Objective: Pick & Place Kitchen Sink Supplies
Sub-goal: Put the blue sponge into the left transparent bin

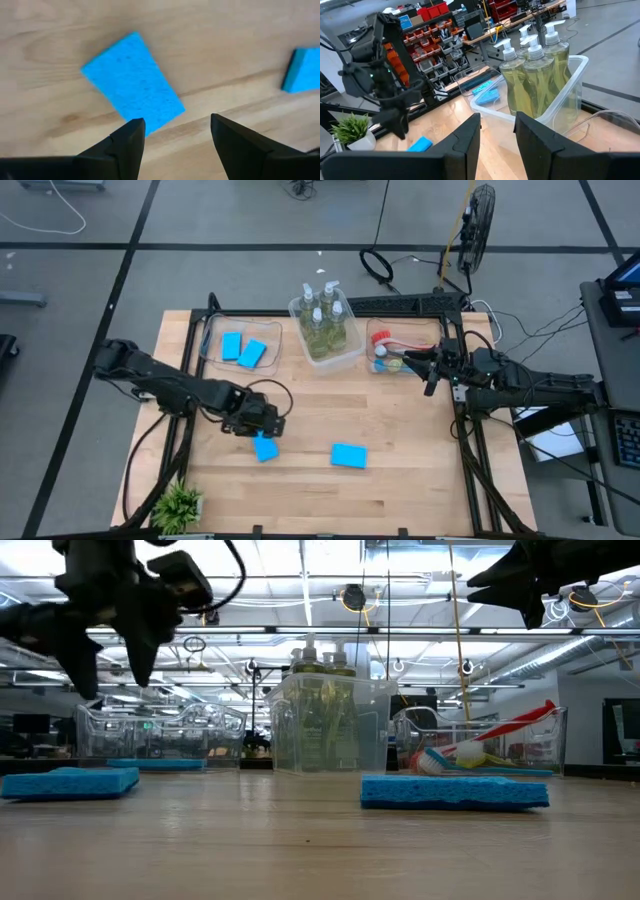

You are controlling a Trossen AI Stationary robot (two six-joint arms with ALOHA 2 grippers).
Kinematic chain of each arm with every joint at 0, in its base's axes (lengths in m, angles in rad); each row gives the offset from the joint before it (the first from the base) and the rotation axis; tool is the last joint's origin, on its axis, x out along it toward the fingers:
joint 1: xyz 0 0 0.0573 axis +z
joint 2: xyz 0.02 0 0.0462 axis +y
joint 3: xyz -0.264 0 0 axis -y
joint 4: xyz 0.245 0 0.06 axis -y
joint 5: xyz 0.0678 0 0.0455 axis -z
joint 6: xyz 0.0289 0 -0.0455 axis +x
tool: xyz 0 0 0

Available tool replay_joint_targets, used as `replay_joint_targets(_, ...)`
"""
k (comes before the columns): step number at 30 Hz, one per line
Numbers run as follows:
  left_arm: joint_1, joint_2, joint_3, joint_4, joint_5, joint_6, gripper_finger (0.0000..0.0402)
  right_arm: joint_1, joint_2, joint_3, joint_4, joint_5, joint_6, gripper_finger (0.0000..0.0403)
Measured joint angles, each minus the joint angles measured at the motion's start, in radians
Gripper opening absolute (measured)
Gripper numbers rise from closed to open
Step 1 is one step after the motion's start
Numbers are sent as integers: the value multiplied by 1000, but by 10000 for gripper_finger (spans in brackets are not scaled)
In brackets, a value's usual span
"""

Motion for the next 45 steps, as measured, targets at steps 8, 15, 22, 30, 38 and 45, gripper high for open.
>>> replay_joint_targets(8, -3, 5, 2, -143, 26, -174, 229, 0, 0, 0, 0, 0, -1, 110)
replay_joint_targets(15, -5, 66, -36, -135, 73, -229, 229, 0, 0, 0, 0, 0, -1, 110)
replay_joint_targets(22, -31, 99, -86, -74, 98, -282, 229, 0, 0, 0, 0, 0, -1, 110)
replay_joint_targets(30, -50, 116, -199, 158, 99, -356, 229, 0, 0, 0, 0, 0, -1, 110)
replay_joint_targets(38, -50, 115, -262, 240, 75, -368, 136, 0, 0, 0, 0, 0, -1, 110)
replay_joint_targets(45, -50, 114, -275, 271, 2, -337, 27, 0, 0, 0, 0, 0, -1, 110)
